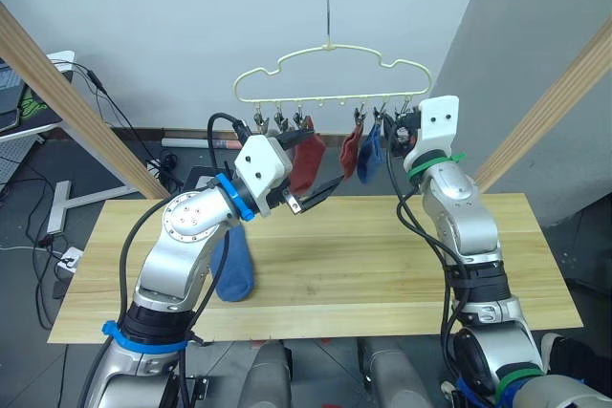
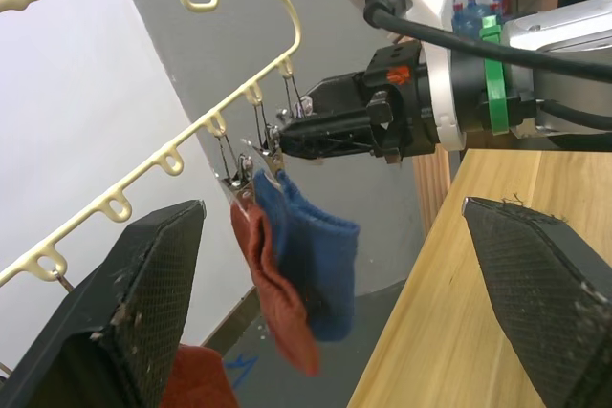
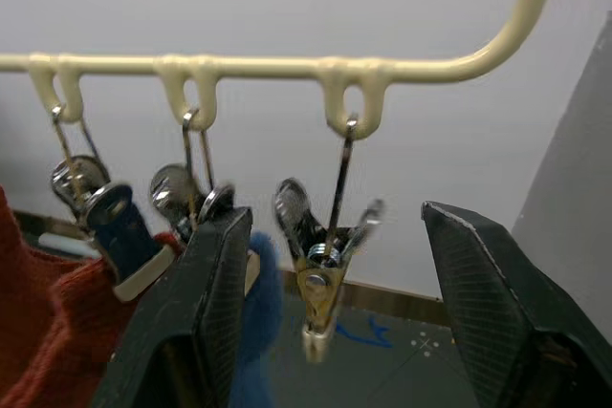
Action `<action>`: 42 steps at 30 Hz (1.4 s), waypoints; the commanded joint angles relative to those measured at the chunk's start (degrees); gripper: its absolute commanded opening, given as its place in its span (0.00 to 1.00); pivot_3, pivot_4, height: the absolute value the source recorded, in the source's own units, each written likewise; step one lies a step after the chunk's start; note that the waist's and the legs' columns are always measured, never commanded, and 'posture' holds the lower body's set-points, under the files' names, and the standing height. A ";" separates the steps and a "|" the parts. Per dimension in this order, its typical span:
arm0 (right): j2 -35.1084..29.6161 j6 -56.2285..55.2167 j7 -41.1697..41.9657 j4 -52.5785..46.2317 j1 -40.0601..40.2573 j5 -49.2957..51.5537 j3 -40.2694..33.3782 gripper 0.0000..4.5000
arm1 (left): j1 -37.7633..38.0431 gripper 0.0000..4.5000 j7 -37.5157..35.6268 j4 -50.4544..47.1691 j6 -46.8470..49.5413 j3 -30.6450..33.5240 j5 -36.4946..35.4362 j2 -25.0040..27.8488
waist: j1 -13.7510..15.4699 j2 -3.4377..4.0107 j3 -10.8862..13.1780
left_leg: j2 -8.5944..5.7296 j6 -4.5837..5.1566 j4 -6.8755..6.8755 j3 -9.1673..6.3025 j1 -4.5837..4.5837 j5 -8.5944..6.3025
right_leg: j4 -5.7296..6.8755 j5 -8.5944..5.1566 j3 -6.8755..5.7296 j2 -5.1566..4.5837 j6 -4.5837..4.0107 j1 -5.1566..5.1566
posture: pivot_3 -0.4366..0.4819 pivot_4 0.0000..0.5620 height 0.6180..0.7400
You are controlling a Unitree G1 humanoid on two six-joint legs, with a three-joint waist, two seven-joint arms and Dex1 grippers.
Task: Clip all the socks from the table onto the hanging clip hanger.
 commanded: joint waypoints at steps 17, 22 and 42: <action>3.54 2.99 -7.52 -4.08 -0.36 -2.82 -0.66 0.65 | -0.37 1.00 0.27 -2.51 -0.22 0.25 -0.74 -0.13 | 0.04 0.00 0.00 | 0.00 0.00 0.00 0.00 0.00 0.00 | 0.00 0.00 0.00 0.00 0.00 0.00 | 0.56 0.45 1.00; 5.13 2.87 -8.84 -2.97 -2.24 -2.97 -0.26 0.65 | -0.48 1.00 0.34 -2.68 -0.14 0.26 -0.74 -0.14 | 0.03 0.00 0.00 | 0.00 0.00 0.00 0.00 0.00 0.00 | 0.00 0.00 0.00 0.00 0.00 0.00 | 0.56 0.45 1.00; 8.32 2.31 -12.23 -0.62 -4.71 -3.38 -0.87 0.65 | -0.05 1.00 0.65 -3.31 -0.07 0.16 -0.59 -0.20 | 0.11 0.00 0.00 | 0.00 0.00 -0.01 0.00 0.00 0.00 | 0.00 0.00 -0.01 0.00 -0.01 -0.01 | 0.58 0.43 1.00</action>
